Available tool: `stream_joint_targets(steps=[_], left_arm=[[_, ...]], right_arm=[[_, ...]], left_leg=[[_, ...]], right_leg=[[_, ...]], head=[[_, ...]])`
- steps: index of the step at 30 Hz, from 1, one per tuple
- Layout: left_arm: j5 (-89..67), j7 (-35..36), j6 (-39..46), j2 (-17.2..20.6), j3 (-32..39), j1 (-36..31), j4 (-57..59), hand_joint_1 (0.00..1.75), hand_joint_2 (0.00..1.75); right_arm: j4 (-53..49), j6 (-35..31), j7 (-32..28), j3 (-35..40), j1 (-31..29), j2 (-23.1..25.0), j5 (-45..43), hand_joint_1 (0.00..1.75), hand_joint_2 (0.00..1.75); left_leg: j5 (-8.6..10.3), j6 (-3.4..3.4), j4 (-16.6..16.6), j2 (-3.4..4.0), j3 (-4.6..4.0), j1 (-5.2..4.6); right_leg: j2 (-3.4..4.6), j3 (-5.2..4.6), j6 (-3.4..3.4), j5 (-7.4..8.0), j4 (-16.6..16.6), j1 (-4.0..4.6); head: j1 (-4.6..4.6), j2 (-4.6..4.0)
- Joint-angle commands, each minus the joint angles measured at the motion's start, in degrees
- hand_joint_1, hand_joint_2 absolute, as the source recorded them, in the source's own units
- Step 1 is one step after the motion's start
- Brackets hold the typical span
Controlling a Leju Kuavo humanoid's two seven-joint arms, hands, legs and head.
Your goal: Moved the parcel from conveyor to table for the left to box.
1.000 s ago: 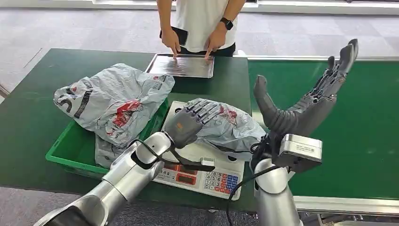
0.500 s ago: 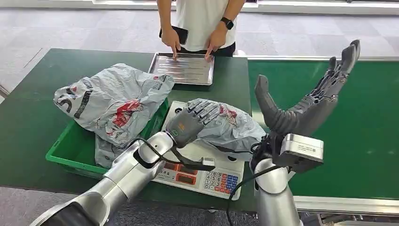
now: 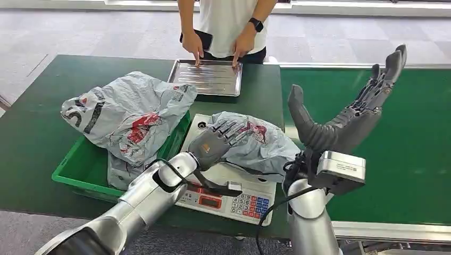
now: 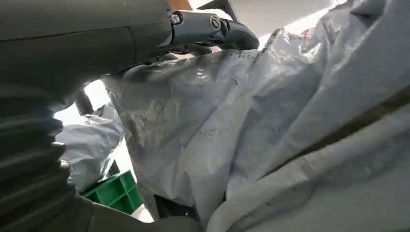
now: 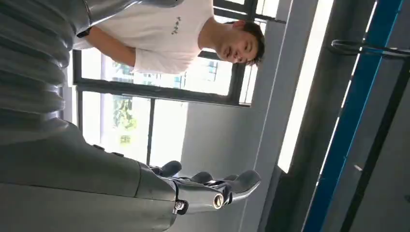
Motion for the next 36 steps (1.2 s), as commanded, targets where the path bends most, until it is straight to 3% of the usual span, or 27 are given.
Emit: stream_joint_targets(steps=[1,2,3,22,30,36], left_arm=[[0.2,0.0,-1.5,-0.3,-3.7,-2.3,5.9,0.00,1.75],[0.4,-0.5,-1.4,-0.3,-3.5,-2.3,5.8,0.35,1.75],[0.6,-0.7,-1.5,-0.3,-3.4,-2.2,5.8,1.75,1.75],[0.5,-1.0,-0.6,-0.1,-2.7,-1.8,4.5,1.75,1.75],[0.0,3.6,6.3,1.5,1.4,-2.8,-1.2,1.75,1.75],[0.1,3.6,5.6,1.8,2.0,-2.3,-2.9,1.75,1.75]], right_arm=[[2.4,0.0,-0.1,-1.0,-1.1,-1.2,0.0,0.00,1.75],[2.3,0.0,-0.1,-1.0,-1.1,-1.2,0.0,0.00,1.75],[2.3,0.0,-0.1,-1.0,-1.0,-1.2,0.1,0.00,1.75],[1.2,0.3,0.0,-1.6,0.1,-1.0,0.5,0.00,1.75],[-0.4,0.1,0.3,-2.2,1.1,-0.8,1.5,0.00,1.75],[-0.8,0.2,0.4,-2.2,1.3,-0.8,1.6,0.00,1.75]], left_leg=[[-0.01,0.03,0.0,0.01,0.09,0.02],[0.00,0.05,-0.1,0.01,0.13,0.01],[0.01,0.05,-0.1,0.00,0.12,0.02],[-0.01,0.03,-0.1,0.01,0.08,0.01],[0.00,0.02,0.0,0.01,0.01,0.03],[-0.02,0.05,-0.1,0.01,0.10,0.02]], right_leg=[[0.00,0.11,0.00,0.01,-0.1,0.03],[-0.01,0.14,-0.01,0.01,-0.1,0.02],[-0.01,0.14,-0.01,0.02,-0.1,0.03],[0.00,0.08,0.00,0.00,-0.1,0.02],[0.00,0.02,-0.01,0.02,0.0,0.04],[0.00,0.11,-0.01,0.01,-0.1,0.03]], head=[[0.00,0.00],[0.00,0.00],[0.00,0.00],[0.00,0.00],[0.00,0.00],[0.00,0.00]])
